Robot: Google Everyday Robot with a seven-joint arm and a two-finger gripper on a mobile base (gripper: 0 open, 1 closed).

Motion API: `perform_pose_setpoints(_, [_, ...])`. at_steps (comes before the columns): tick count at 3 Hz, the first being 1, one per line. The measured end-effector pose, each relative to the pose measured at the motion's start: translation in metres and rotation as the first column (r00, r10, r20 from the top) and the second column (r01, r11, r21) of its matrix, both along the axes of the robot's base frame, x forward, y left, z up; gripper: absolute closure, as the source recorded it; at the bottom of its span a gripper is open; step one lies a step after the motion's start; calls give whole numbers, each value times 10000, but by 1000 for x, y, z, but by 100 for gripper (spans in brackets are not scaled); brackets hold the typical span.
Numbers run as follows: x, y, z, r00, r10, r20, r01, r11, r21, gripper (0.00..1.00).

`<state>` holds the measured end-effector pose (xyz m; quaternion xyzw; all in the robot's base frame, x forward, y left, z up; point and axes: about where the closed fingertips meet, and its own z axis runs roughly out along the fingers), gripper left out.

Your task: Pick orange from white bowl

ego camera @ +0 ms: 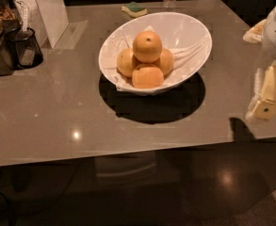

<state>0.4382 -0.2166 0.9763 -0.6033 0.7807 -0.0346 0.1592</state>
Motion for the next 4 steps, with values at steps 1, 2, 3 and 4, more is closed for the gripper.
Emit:
perform_pose_setpoints(1, [0, 0, 0, 10000, 2, 1, -2, 10000, 2, 0])
perform_pose_setpoints(2, [18, 12, 1, 9990, 424, 111, -428, 9979, 491, 0])
perform_pose_setpoints(3, [55, 47, 6, 9869, 1600, 226, -1616, 9765, 1428, 0])
perform_pose_setpoints(4, [89, 89, 13, 9628, 2674, 381, -2691, 9375, 2205, 0])
